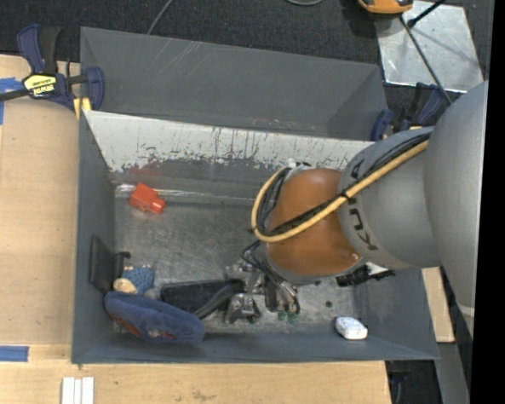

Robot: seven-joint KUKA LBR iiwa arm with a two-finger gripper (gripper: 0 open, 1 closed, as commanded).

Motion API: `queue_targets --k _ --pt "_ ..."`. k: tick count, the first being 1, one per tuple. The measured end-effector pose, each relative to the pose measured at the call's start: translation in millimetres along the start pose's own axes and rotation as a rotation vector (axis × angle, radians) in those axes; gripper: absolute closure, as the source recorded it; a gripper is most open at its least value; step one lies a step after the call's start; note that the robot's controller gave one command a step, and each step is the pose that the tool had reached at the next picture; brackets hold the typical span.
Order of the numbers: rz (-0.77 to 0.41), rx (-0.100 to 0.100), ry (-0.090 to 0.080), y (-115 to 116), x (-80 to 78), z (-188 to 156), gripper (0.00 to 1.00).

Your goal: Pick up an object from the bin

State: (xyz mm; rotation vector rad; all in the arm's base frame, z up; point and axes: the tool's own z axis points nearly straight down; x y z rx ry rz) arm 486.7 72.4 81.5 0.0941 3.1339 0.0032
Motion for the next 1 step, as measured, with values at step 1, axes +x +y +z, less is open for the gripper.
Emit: queue_targets --k 1 --pt "0.039 0.002 0.000 20.0 -23.5 -151.9 1.00"
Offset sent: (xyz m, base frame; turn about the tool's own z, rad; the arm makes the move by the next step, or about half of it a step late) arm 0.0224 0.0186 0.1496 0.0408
